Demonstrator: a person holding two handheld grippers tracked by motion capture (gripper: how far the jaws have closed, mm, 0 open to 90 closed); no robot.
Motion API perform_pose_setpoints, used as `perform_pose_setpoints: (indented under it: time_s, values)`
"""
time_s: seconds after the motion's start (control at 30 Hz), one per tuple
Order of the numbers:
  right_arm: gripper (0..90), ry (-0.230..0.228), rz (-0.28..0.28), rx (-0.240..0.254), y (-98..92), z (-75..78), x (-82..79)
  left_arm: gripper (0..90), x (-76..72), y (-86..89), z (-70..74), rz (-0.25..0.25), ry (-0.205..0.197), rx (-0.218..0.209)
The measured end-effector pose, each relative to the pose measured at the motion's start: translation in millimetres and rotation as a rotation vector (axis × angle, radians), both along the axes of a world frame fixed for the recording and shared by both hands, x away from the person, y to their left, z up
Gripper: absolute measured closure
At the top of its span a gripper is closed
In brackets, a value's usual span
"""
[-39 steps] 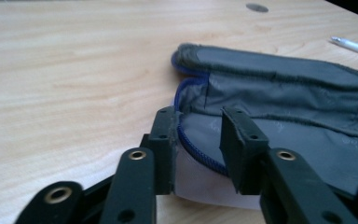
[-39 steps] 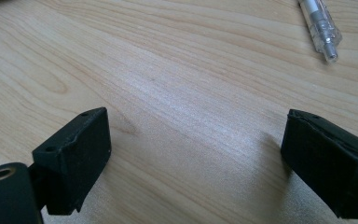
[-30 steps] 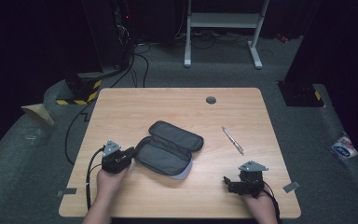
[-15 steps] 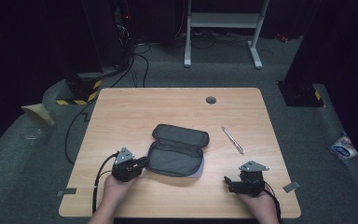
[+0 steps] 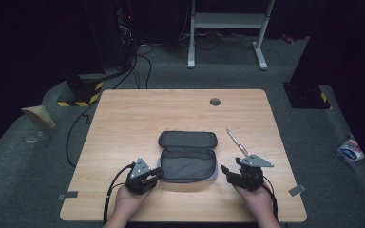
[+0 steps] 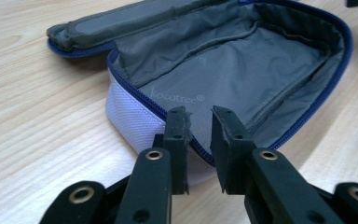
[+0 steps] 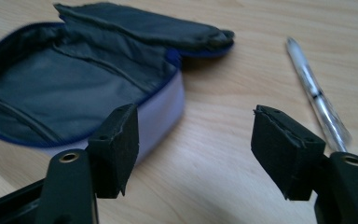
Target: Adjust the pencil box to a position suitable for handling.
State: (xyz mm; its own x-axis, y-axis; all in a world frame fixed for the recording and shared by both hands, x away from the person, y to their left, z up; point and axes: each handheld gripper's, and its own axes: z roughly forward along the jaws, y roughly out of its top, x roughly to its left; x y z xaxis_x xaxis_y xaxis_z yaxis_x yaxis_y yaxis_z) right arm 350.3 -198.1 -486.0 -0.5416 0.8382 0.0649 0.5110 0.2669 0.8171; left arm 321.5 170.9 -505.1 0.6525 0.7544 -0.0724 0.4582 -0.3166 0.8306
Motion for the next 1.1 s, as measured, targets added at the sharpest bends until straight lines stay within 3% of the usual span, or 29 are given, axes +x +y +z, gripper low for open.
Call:
perform_pose_setpoints:
  time_s: [0.1,0.17,0.27,0.37,0.53,0.67,0.97,1.1]
  values:
    - [32.8,0.003,0.031,0.033,8.4,-0.3,2.5,75.6,-2.0,-3.2,-0.6,-0.002,-0.003,-0.001]
    - [36.3,-0.022,0.017,0.056,12.3,-3.9,0.5,75.5,-2.9,-4.2,-1.7,-0.002,0.0,-0.015]
    - [38.7,-0.028,0.019,0.015,19.8,-8.0,0.5,75.4,-5.1,-6.2,-3.3,-0.006,-0.012,-0.01]
    - [44.3,-0.023,0.015,0.043,21.3,-8.9,1.3,75.3,-6.3,-5.9,-3.2,-0.003,-0.018,-0.008]
    - [48.0,0.002,0.014,0.005,29.4,-14.2,3.5,75.2,-8.0,-5.7,-3.7,-0.002,-0.029,-0.002]
    - [50.1,0.011,0.016,0.004,33.3,-15.4,5.2,75.2,-8.2,-5.7,-4.3,-0.005,-0.025,-0.007]
    - [56.9,-0.005,0.026,-0.024,39.4,-17.5,2.6,75.4,-8.1,-7.6,-3.7,-0.008,-0.025,0.007]
    - [65.2,-0.012,0.025,-0.042,38.1,-18.9,1.4,75.6,-7.7,-8.3,-3.2,-0.007,-0.029,0.014]
